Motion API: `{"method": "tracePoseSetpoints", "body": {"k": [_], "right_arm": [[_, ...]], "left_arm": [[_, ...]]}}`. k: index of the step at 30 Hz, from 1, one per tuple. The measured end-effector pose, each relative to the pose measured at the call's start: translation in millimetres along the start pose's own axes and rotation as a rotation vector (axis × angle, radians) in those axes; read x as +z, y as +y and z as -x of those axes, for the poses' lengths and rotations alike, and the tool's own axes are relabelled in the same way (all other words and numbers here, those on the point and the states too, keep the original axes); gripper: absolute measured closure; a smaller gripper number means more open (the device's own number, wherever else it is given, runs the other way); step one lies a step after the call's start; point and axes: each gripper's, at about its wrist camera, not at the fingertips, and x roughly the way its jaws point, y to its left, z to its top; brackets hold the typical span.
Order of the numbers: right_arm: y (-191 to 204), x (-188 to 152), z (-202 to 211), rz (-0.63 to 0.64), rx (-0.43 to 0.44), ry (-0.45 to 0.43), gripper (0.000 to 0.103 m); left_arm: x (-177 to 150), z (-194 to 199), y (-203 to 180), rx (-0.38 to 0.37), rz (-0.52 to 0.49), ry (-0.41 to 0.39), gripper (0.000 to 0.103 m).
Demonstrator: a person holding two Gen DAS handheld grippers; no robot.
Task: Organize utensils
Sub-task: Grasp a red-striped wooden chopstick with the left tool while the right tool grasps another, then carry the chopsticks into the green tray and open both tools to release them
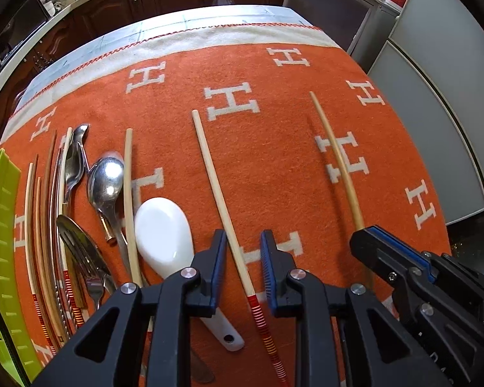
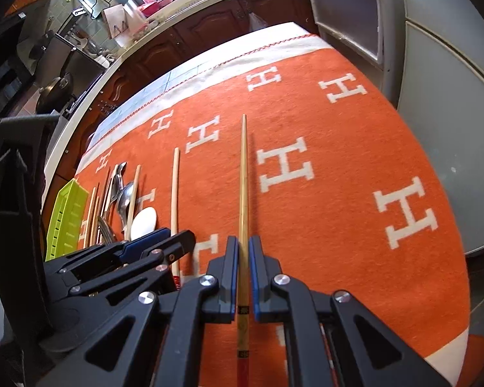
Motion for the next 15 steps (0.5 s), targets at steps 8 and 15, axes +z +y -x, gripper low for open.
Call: {"method": "tracePoseSetpoints", "body": {"k": [8, 15], "right_arm": [[-4.5, 1.9, 5.4, -0.012, -0.023, -0.015, 0.096], [4.2, -4.3, 1.6, 0.003, -0.015, 0.004, 0.096]], "left_arm": [[1.1, -6.1, -5.3, -0.002, -0.034, -0.051, 0.091], [-5.4, -1.8, 21.5, -0.098, 0.023, -0.077, 0.1]]}}
